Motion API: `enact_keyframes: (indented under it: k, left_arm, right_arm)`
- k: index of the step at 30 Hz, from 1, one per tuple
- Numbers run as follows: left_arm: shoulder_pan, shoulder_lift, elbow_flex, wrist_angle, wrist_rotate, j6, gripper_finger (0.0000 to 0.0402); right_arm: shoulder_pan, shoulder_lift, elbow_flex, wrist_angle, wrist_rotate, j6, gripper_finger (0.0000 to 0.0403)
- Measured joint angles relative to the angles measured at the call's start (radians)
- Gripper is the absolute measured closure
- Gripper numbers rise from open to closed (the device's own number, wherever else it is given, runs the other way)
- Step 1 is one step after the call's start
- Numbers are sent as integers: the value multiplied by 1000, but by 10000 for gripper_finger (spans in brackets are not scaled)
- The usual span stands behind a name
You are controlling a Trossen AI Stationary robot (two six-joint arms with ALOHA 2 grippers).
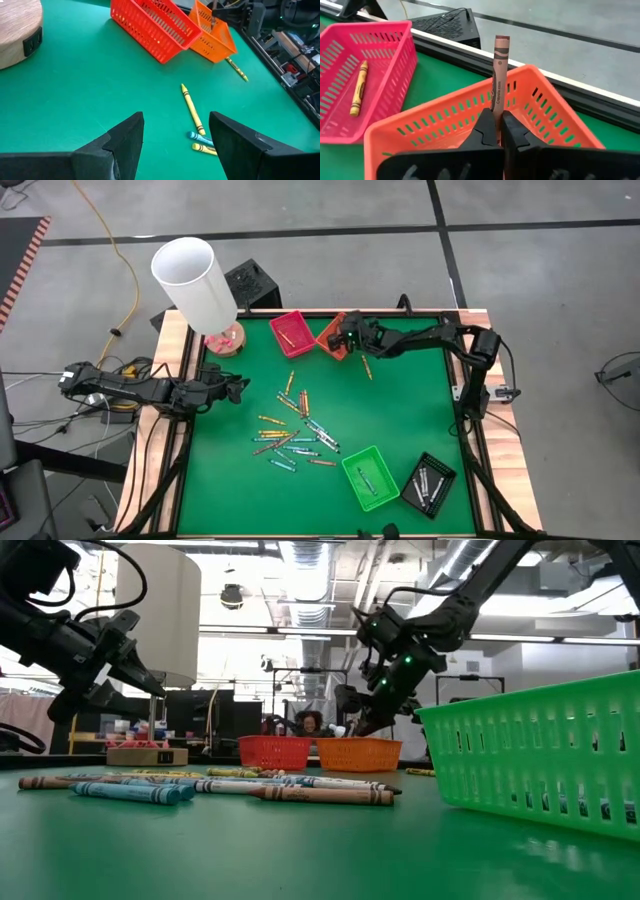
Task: Sort crayons
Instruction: Put the brown crayon into the orange bin
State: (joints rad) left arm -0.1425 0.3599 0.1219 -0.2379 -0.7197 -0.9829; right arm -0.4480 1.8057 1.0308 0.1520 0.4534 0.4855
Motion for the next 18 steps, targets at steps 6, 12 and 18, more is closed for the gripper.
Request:
enact_keyframes:
  k: [6, 12, 18]
  left_arm:
    - [0, 0, 0, 0, -3, -1, 186]
    - [0, 0, 0, 0, -3, -1, 186]
    - [0, 0, 0, 0, -3, -1, 186]
  right_arm:
    - [-15, 0, 34, -85, -3, 99, 402]
    - [-19, 0, 47, -125, -5, 117, 402]
    - [-19, 0, 47, -143, -51, 119, 402]
